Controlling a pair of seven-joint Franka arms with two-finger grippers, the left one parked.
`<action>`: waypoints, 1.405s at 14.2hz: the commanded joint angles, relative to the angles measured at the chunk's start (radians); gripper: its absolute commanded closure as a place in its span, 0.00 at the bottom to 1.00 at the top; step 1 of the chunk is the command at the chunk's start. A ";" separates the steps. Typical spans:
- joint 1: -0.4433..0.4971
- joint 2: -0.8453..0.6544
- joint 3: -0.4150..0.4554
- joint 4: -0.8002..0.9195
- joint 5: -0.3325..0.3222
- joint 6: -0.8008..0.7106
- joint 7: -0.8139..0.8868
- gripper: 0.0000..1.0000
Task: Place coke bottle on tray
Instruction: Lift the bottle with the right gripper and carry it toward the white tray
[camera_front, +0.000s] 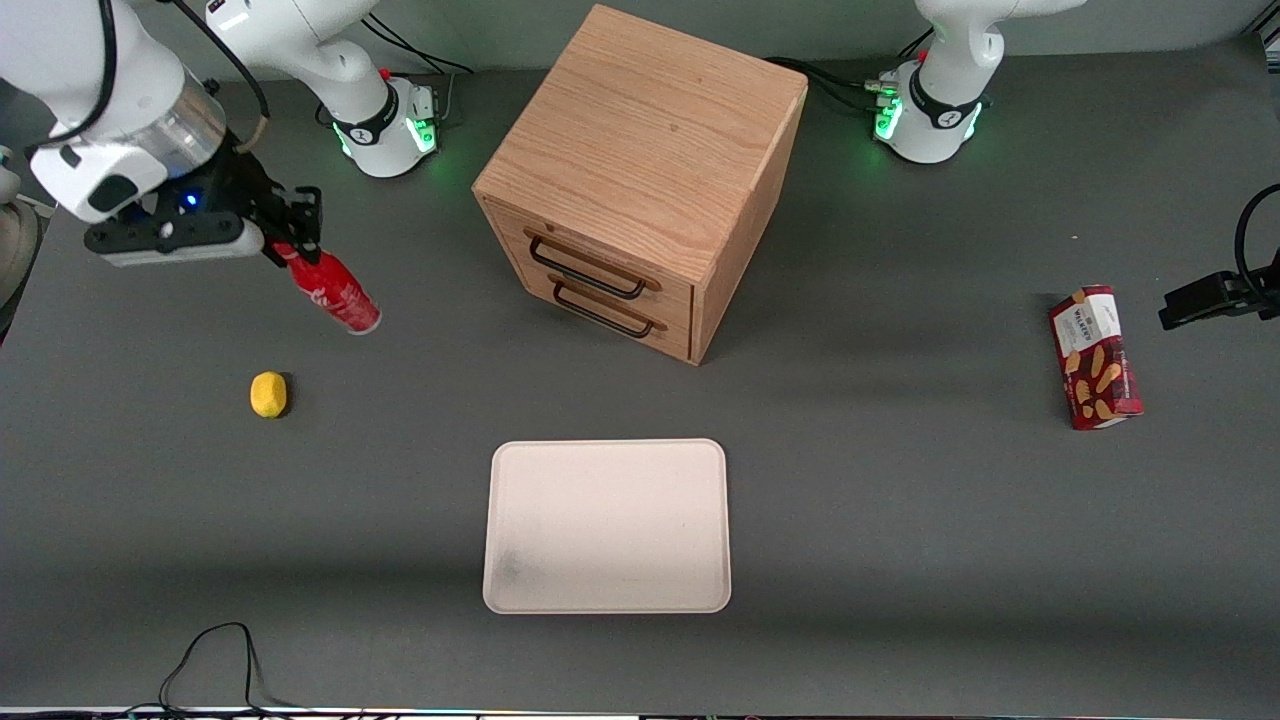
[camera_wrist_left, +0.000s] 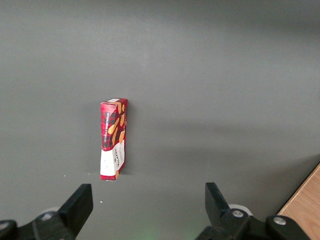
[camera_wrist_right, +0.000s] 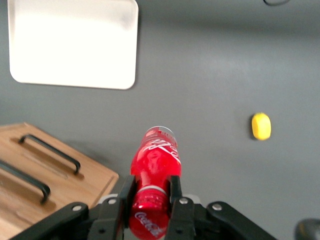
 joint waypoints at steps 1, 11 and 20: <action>-0.023 0.217 -0.008 0.261 0.086 -0.036 -0.034 1.00; -0.102 0.716 0.014 0.900 0.166 -0.091 -0.018 1.00; -0.103 0.803 0.047 0.889 0.166 0.013 -0.021 1.00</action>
